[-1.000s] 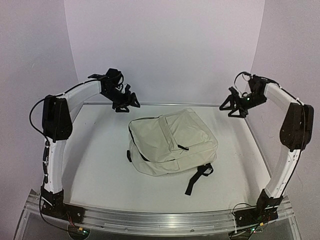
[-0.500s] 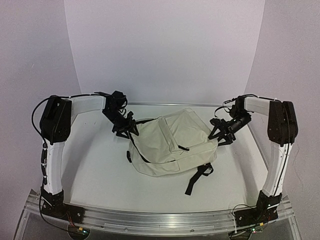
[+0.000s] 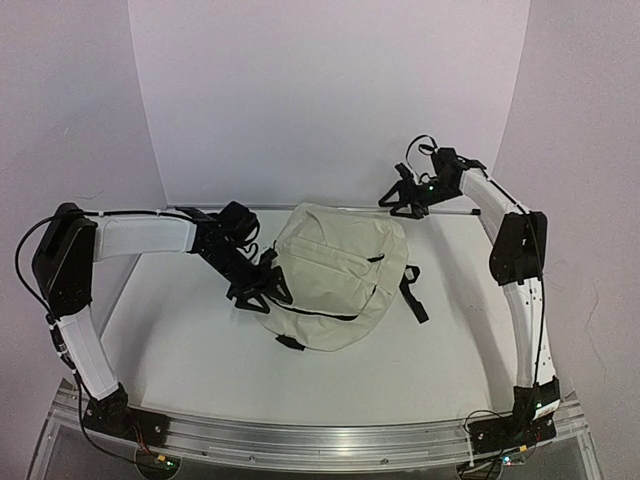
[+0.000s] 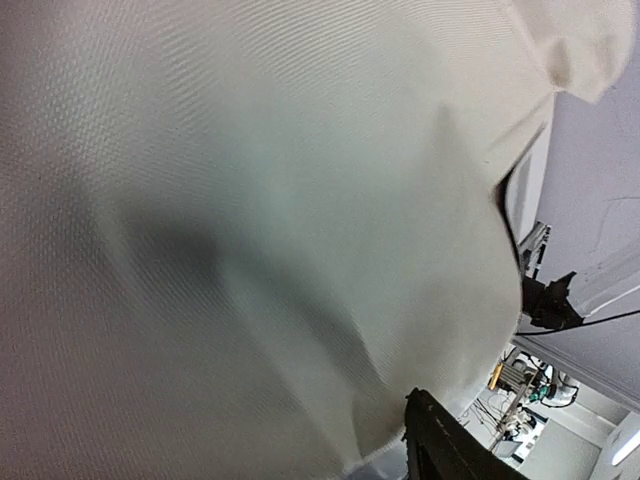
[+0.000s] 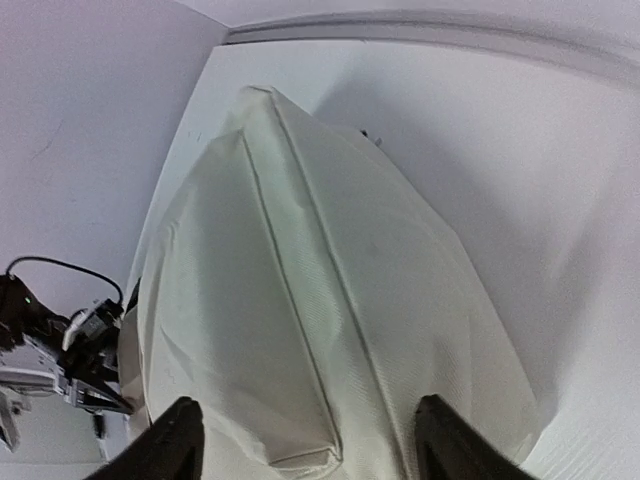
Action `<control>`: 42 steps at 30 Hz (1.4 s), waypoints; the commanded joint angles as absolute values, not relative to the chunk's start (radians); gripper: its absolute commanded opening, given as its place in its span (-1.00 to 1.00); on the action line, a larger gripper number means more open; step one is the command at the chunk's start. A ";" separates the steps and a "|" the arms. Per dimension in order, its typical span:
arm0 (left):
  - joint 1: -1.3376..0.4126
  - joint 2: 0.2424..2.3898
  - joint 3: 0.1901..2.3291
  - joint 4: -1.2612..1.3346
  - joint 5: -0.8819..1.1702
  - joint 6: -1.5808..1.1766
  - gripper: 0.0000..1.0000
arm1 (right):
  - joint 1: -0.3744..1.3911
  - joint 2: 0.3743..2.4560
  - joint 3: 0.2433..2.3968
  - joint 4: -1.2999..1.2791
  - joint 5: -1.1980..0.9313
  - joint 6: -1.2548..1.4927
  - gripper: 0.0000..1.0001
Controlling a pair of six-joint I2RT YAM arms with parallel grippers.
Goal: Pack the student bag
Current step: Adjust the student bag at the center of the board.
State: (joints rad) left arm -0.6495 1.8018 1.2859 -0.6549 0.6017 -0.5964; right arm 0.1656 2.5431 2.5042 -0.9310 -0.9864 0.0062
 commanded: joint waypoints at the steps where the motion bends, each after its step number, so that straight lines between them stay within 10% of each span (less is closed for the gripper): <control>1: -0.595 1.646 1.311 -0.546 0.556 -0.667 0.42 | 0.121 2.417 2.474 -0.772 -0.928 0.127 0.70; 13: -0.416 1.961 1.661 -0.671 0.446 -0.530 0.59 | 0.117 1.964 1.590 -0.806 -1.012 0.092 0.95; 30: -0.681 1.933 1.475 -0.386 0.659 -0.659 0.53 | 0.274 2.407 2.264 -0.797 -1.102 0.156 0.97; 42: -0.639 1.730 1.366 -0.471 0.488 -0.677 0.66 | 0.257 2.094 1.864 -0.804 -1.097 0.055 0.97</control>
